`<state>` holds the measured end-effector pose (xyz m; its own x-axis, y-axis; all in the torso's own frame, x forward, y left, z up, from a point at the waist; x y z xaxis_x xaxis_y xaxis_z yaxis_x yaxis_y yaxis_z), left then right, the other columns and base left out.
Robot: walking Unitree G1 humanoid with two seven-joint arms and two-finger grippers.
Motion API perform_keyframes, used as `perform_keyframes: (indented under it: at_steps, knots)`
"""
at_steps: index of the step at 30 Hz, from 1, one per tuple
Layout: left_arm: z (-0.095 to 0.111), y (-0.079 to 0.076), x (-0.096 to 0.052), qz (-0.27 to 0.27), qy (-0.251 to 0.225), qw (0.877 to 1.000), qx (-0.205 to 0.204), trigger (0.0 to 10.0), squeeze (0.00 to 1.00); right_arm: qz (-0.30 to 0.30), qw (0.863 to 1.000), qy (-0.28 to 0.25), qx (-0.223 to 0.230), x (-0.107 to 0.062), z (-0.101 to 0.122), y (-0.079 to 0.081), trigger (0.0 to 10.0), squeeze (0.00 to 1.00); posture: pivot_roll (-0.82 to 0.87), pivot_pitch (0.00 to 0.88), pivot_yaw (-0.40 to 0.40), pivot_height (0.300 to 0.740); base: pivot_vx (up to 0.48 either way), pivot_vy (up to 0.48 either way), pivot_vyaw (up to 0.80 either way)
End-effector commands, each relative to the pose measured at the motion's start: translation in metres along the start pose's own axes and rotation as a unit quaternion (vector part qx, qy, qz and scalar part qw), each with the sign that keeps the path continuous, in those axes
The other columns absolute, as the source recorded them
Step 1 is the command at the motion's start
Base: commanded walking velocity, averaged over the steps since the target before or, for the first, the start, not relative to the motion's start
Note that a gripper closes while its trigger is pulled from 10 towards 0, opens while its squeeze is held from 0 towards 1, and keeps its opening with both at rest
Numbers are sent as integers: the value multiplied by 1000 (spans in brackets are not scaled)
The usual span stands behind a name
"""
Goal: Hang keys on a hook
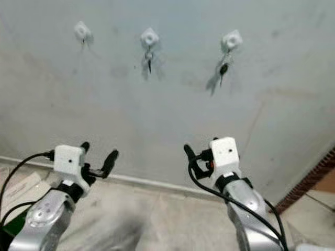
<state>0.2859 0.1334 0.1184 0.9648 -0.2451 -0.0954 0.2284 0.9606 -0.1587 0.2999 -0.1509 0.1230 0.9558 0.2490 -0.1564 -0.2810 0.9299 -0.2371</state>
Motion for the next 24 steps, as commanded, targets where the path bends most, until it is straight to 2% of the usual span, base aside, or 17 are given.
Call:
perform_keyframes:
  at_steps: [1, 7, 17, 24]
  knots:
    - [1, 5, -2, 8, 2, 1000, 7, 10000, 0, 7, 1000, -6, 2, 1, 3, 4, 10000, 0, -1, 24, 24, 740, -266, 0, 0]
    - [0, 4, -2, 6, 2, 1000, 7, 10000, 0, 6, 1000, -4, 1, 0, 2, 4, 10000, 0, -2, 25, 25, 740, -260, 0, 0]
    - [0, 6, 0, 9, 5, 1000, -4, 10000, 0, 5, 1000, -2, 3, 0, 2, 4, 10000, 0, -4, 26, 27, 740, 0, 0, 0]
    - [1, 6, 1, 6, 5, 1000, -8, 10000, 0, 4, 1000, -2, 2, 1, 1, 4, 10000, 0, -5, 21, 28, 740, 0, 402, 0]
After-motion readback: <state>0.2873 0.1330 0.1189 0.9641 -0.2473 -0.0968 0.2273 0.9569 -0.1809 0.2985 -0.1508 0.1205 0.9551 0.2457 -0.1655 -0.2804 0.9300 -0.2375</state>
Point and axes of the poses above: a point about 5 cm out from each wrist's last joint towards the gripper, its own x axis pointing out of the wrist towards the gripper, its own z axis along the axis of the wrist's last joint, y = z × x, the point moved 5 cm from there along x, pointing out of the wrist towards the gripper, and after that the axes turned 8 degrees about -x, right-handed, at the moved point
